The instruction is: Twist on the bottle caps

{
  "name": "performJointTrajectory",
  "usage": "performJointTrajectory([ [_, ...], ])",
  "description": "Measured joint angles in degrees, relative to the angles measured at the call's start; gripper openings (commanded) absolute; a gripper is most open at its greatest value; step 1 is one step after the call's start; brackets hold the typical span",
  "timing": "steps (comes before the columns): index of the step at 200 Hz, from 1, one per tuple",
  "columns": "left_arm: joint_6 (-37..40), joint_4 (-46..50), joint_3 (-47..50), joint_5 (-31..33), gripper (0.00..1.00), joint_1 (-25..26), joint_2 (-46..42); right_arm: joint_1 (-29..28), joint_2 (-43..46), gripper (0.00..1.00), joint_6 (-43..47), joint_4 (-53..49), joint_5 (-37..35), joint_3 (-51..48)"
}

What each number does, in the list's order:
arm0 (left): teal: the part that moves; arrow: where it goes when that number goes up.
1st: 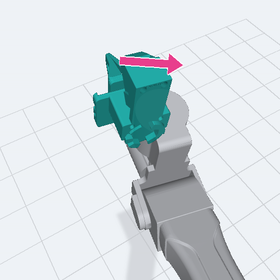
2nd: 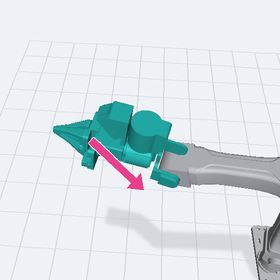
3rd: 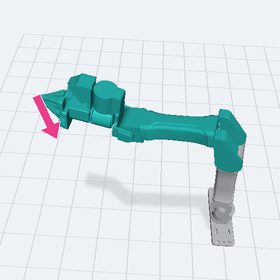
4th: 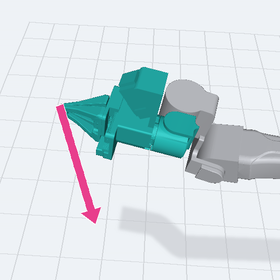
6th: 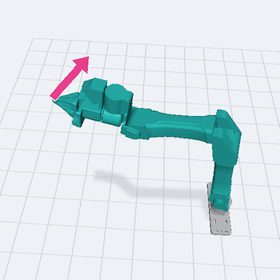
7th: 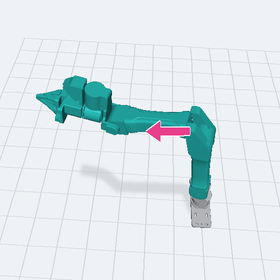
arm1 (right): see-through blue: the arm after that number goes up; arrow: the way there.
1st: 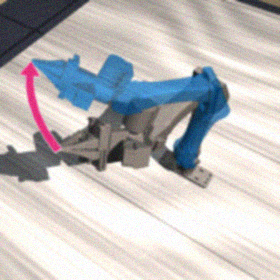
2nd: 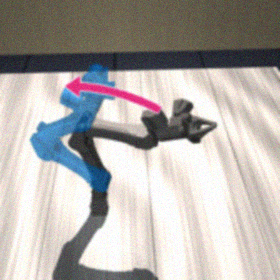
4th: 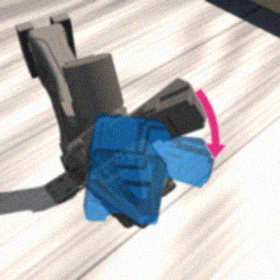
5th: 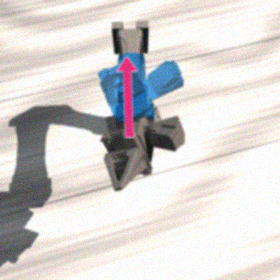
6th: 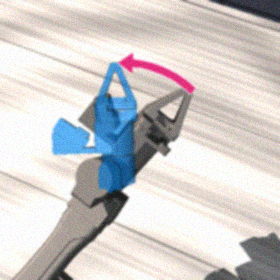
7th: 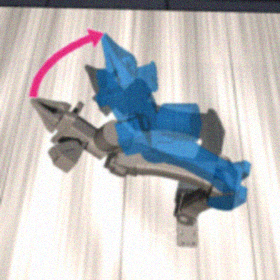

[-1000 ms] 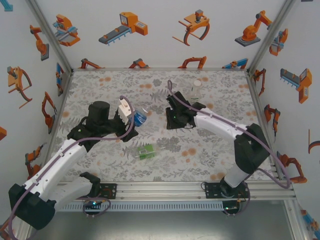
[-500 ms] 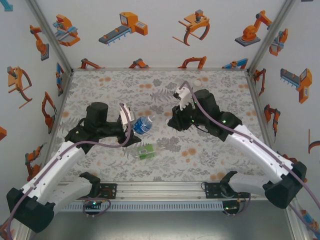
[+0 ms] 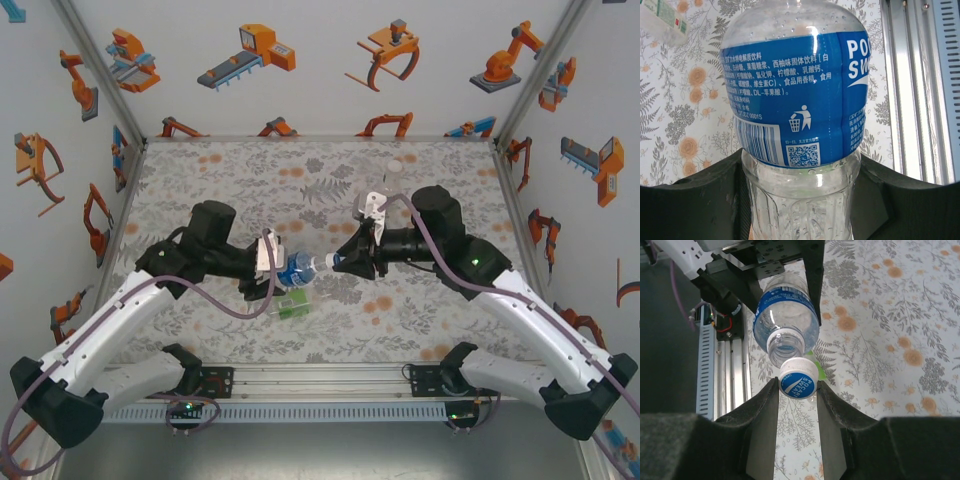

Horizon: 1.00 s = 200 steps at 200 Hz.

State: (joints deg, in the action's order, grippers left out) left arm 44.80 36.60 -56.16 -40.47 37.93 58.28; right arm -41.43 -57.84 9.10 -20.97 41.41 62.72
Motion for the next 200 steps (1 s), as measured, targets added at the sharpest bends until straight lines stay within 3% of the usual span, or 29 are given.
performJointTrajectory([
  [200,1.68,2.38,-0.42,1.68,0.0,0.92,-0.76,-2.89,-1.18,0.03,1.66,1.16,2.01,-0.04],
])
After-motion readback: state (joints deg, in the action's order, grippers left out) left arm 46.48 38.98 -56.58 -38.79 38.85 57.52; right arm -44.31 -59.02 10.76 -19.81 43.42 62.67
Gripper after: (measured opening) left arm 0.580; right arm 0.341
